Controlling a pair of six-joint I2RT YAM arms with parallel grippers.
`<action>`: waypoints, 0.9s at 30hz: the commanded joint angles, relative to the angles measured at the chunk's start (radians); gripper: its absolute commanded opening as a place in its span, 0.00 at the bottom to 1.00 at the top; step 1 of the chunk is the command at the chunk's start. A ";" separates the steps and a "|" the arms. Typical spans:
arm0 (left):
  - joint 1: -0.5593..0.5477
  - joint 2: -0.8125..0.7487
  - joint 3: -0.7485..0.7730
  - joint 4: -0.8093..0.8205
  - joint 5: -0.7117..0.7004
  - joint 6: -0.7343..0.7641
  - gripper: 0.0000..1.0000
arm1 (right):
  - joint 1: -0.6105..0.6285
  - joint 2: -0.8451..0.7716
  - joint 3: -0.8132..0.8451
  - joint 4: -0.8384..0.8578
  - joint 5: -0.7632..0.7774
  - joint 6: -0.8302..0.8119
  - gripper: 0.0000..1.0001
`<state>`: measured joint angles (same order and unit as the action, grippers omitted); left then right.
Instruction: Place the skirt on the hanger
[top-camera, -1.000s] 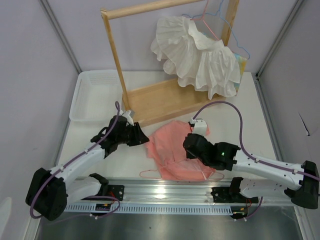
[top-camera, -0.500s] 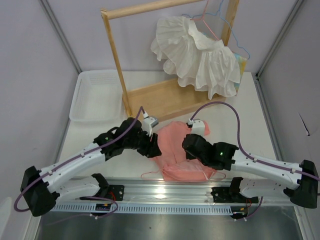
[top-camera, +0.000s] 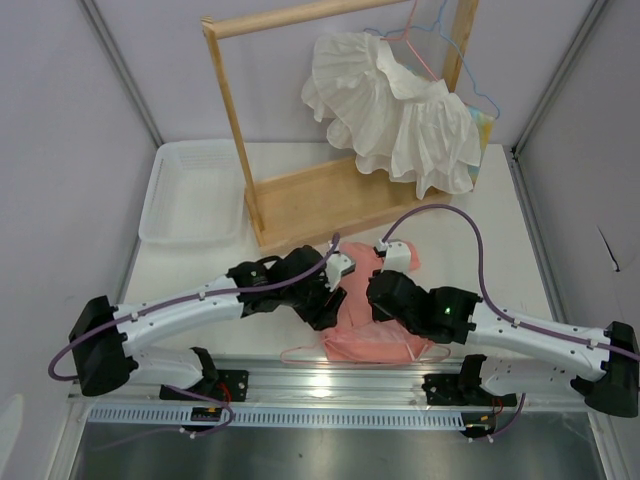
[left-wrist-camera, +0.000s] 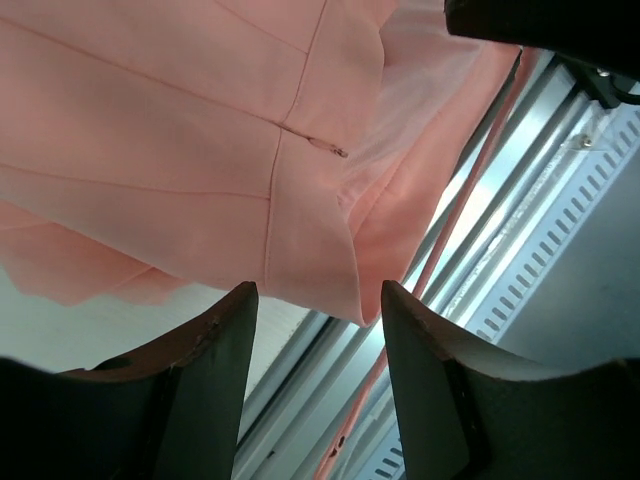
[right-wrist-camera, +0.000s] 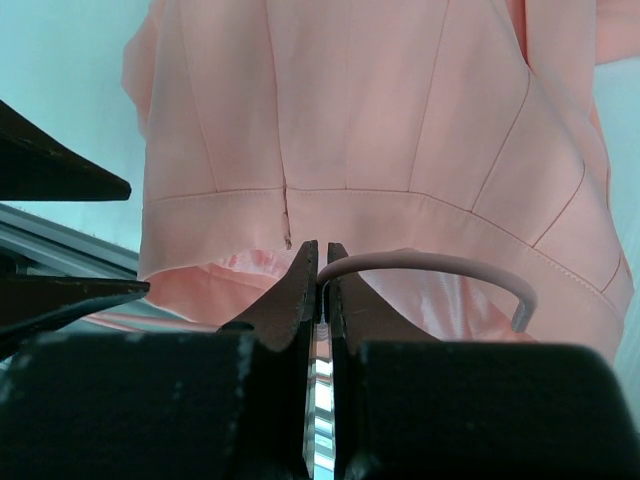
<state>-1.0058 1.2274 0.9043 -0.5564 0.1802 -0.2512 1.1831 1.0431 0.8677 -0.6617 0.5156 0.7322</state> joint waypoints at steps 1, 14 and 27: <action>-0.063 0.049 0.071 -0.048 -0.132 0.050 0.58 | 0.007 -0.015 0.017 -0.006 0.032 0.010 0.00; -0.160 0.213 0.147 -0.145 -0.415 0.079 0.55 | 0.010 -0.026 0.016 -0.007 0.034 0.015 0.00; -0.083 0.161 0.055 -0.128 -0.562 -0.080 0.00 | 0.009 -0.052 0.016 -0.042 0.086 0.052 0.00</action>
<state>-1.1374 1.4582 1.0039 -0.6907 -0.3161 -0.2565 1.1900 1.0138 0.8677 -0.6773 0.5388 0.7547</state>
